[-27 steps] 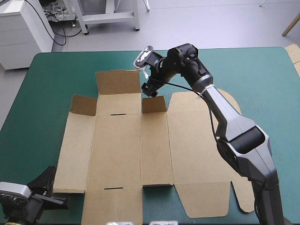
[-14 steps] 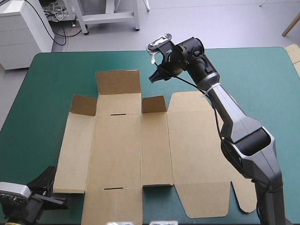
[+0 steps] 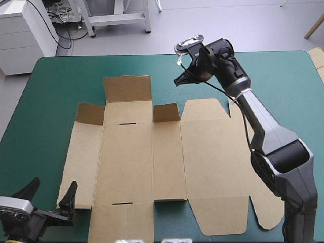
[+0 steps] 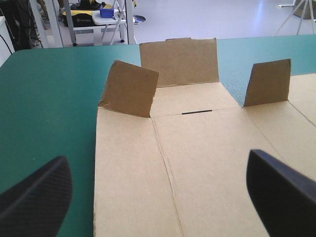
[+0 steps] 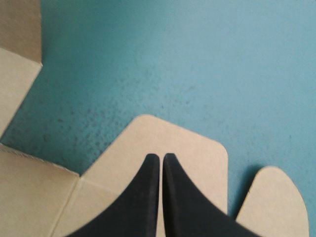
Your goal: Fold the box
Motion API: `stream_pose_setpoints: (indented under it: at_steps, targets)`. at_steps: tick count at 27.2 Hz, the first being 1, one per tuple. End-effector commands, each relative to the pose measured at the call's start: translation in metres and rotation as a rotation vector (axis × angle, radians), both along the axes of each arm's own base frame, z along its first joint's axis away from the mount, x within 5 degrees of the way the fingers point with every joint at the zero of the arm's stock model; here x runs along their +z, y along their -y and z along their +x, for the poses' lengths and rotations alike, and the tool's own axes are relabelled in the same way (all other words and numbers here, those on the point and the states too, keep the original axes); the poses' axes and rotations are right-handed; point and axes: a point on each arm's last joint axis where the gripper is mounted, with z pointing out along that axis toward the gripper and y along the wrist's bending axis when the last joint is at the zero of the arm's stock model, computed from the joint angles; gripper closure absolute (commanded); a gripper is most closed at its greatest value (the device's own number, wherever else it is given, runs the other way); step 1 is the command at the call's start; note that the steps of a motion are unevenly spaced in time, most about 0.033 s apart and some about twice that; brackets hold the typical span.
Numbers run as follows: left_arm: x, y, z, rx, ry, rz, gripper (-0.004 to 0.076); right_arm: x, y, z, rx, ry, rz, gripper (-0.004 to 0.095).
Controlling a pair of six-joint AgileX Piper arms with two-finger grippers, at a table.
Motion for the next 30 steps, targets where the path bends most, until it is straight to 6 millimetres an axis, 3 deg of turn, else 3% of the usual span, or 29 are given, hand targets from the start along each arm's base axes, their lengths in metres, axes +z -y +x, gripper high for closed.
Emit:
stream_pose_setpoints:
  at_steps: [1, 7, 13, 21, 22, 25, 30]
  targets:
    - [0.019, -0.002, -0.003, 0.014, 0.162, -0.036, 0.0029, 0.035, 0.034, -0.023, -0.048, 0.079, 0.014, 0.091]
    - [0.044, -0.001, 0.017, 0.024, 0.13, -0.065, 0.0029, 0.038, 0.073, -0.052, -0.111, 0.07, 0.009, 0.091]
    - [0.077, 0.0, 0.072, 0.028, -0.005, -0.014, 0.0029, 0.045, 0.098, -0.099, -0.128, 0.11, 0.014, 0.091]
    - [0.115, 0.002, 0.145, 0.01, -0.202, 0.106, 0.0032, 0.03, 0.116, -0.166, -0.137, 0.162, 0.092, 0.091]
    - [0.118, 0.003, 0.157, -0.002, -0.278, 0.119, 0.0032, 0.028, 0.121, -0.185, -0.141, 0.167, 0.097, 0.091]
    - [0.121, 0.005, 0.169, -0.026, -0.385, 0.124, 0.0032, 0.018, 0.132, -0.22, -0.141, 0.176, 0.101, 0.091]
    - [0.114, 0.005, 0.17, -0.02, -0.474, 0.11, 0.0032, 0.009, 0.148, -0.27, -0.147, 0.234, 0.13, 0.091]
